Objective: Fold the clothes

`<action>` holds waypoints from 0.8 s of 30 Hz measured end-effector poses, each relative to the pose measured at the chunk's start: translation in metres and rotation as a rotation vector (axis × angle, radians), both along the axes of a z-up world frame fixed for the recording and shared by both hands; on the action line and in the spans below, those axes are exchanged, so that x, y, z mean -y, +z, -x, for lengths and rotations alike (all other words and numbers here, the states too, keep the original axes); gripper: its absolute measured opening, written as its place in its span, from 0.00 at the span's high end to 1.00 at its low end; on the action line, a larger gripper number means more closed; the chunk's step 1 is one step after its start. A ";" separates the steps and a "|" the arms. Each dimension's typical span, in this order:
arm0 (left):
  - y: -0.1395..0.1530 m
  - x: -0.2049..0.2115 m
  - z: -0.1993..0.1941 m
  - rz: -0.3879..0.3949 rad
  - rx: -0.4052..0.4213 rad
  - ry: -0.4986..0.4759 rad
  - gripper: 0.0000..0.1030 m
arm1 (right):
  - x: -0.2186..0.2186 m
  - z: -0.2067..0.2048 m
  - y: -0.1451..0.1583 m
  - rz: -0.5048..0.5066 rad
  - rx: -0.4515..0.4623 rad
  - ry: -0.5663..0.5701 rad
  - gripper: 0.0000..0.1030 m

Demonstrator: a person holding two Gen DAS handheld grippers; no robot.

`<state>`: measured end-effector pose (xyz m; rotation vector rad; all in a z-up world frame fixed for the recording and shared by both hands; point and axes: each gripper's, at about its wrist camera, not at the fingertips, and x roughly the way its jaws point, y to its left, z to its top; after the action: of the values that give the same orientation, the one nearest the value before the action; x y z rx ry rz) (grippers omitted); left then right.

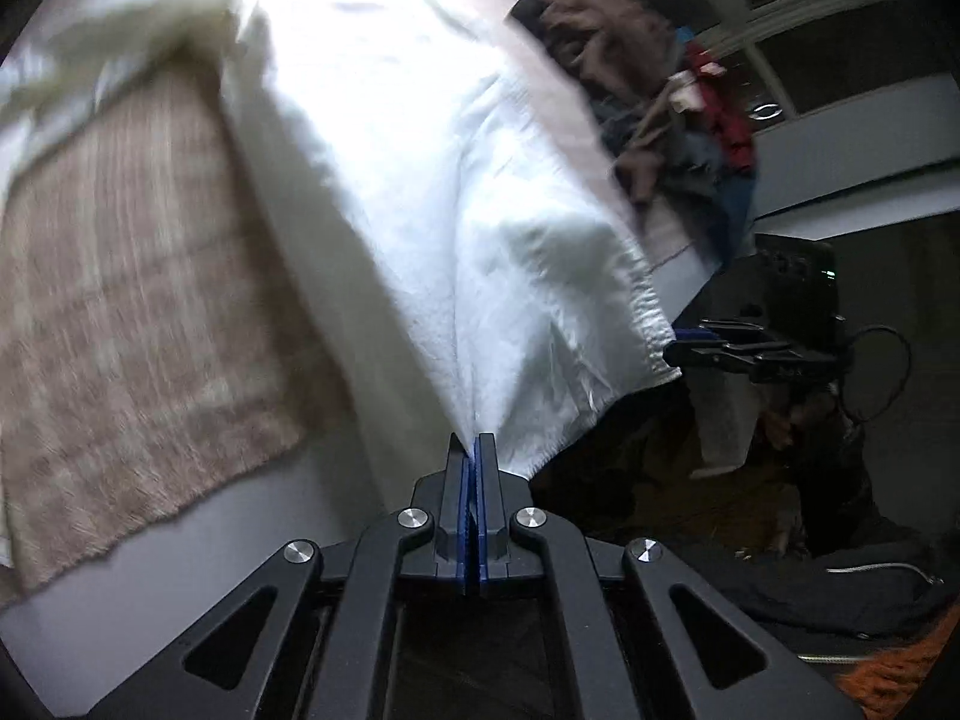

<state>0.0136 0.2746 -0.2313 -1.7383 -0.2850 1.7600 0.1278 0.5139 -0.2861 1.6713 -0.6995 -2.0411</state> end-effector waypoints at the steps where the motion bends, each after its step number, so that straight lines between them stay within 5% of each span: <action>1: -0.009 -0.004 -0.001 0.018 0.014 -0.012 1.00 | 0.004 0.001 -0.009 -0.007 0.022 0.008 0.86; 4: -0.016 -0.010 -0.009 0.037 0.024 -0.044 1.00 | 0.006 -0.001 -0.014 -0.009 0.026 0.009 0.94; 12: 0.039 0.022 -0.007 -0.035 -0.076 0.023 1.00 | -0.031 -0.015 0.034 0.261 -0.108 -0.130 0.96; 15: 0.020 0.028 -0.006 0.039 -0.054 0.005 0.99 | -0.015 -0.012 0.001 0.050 0.021 -0.074 0.92; 18: -0.008 0.034 -0.005 0.124 0.004 -0.008 1.00 | -0.005 -0.014 -0.025 -0.029 0.124 -0.067 0.86; 22: 0.014 0.031 -0.014 0.229 -0.080 -0.050 0.99 | -0.022 -0.029 -0.006 0.020 0.002 -0.176 0.61; 24: 0.038 0.012 -0.020 0.215 -0.151 -0.096 0.83 | -0.033 -0.039 0.005 0.012 -0.056 -0.249 0.61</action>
<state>0.0331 0.2625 -0.1935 -1.7213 0.0533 1.8954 0.1672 0.5469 -0.2814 1.5801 -0.9387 -2.2371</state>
